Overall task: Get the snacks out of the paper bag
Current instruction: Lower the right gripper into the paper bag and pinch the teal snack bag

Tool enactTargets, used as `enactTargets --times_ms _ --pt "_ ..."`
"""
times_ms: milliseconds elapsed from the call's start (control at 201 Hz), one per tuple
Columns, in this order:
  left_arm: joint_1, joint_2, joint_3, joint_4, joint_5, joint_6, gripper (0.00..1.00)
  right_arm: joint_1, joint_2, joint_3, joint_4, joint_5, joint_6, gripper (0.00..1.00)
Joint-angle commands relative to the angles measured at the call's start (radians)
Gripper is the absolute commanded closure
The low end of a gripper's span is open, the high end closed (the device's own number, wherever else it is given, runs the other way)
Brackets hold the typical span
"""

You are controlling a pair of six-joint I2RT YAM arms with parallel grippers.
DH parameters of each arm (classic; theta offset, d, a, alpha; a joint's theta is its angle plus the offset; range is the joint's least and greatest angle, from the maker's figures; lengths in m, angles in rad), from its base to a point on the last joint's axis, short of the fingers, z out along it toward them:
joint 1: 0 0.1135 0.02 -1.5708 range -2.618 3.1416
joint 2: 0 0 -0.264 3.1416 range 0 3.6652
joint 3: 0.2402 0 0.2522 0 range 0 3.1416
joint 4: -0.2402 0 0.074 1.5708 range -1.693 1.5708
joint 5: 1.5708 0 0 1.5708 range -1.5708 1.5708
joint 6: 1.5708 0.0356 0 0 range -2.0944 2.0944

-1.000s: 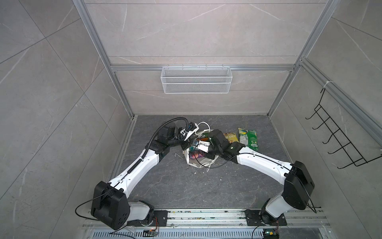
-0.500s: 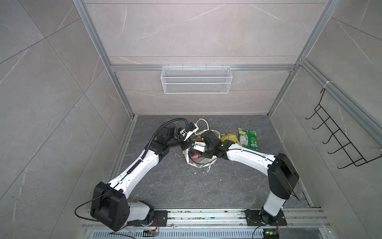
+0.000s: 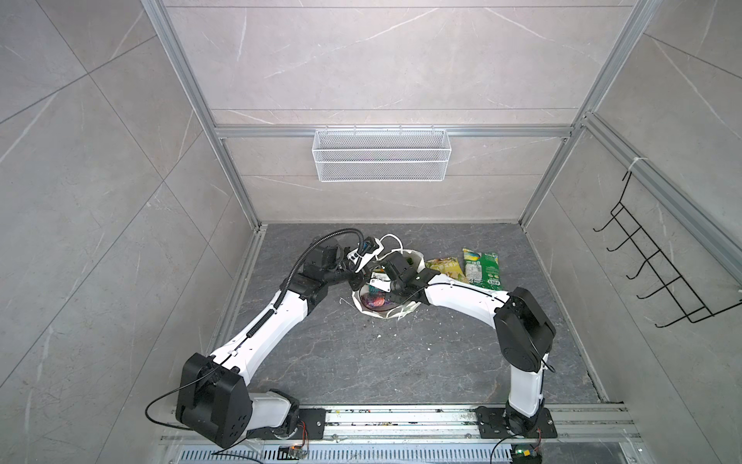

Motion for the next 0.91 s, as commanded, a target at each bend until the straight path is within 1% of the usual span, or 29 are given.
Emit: enactTargets --times_ms 0,20,45,129,224,299,383,468,552,627,637,682,722,766,841,906 --pt "-0.016 -0.022 0.011 0.036 0.057 0.020 1.00 0.005 -0.027 0.018 -0.027 -0.031 0.020 0.94" --pt "-0.016 -0.022 0.009 0.038 0.057 0.020 1.00 0.005 -0.035 0.016 -0.027 -0.038 0.020 0.95" --pt "-0.015 -0.022 0.002 0.048 0.055 0.018 1.00 0.006 -0.047 0.011 -0.026 -0.048 0.016 1.00" --pt "-0.015 -0.016 -0.007 0.073 0.049 0.011 1.00 0.007 -0.088 -0.011 -0.016 -0.051 0.009 1.00" --pt "-0.015 -0.001 0.015 0.049 0.053 0.012 1.00 0.006 -0.142 -0.041 -0.011 -0.069 0.001 1.00" --pt "-0.015 -0.002 0.009 0.056 0.049 0.016 1.00 0.005 -0.197 -0.092 0.028 -0.100 -0.009 1.00" --pt "-0.014 -0.002 0.007 0.073 0.044 0.012 1.00 0.006 -0.240 -0.127 0.052 -0.101 -0.015 1.00" --pt "-0.015 0.001 0.020 0.054 0.047 0.019 1.00 0.006 -0.267 -0.146 0.042 -0.107 -0.020 1.00" --pt "-0.015 -0.002 0.011 0.060 0.044 0.023 1.00 0.006 -0.282 -0.185 0.083 -0.114 -0.030 1.00" --pt "-0.015 0.001 0.007 0.071 0.041 0.018 1.00 0.004 -0.252 -0.162 0.061 -0.072 -0.027 1.00" --pt "-0.015 0.002 0.009 0.069 0.042 0.018 1.00 0.004 -0.248 -0.156 0.056 -0.067 -0.023 0.99" --pt "-0.015 0.005 0.019 0.051 0.043 0.023 1.00 0.005 -0.228 -0.148 0.066 -0.032 -0.007 0.84" --pt "-0.015 0.006 0.019 0.045 0.044 0.024 1.00 0.005 -0.221 -0.157 0.094 -0.021 -0.007 0.78" --pt "-0.015 0.003 0.009 0.055 0.044 0.024 1.00 0.005 -0.225 -0.186 0.136 -0.028 -0.021 0.76" --pt "-0.015 -0.002 -0.001 0.075 0.033 0.019 1.00 0.001 -0.248 -0.246 0.222 -0.034 -0.034 0.76" --pt "-0.015 -0.006 0.011 0.053 0.032 0.023 1.00 -0.009 -0.262 -0.256 0.219 -0.066 -0.028 0.76"
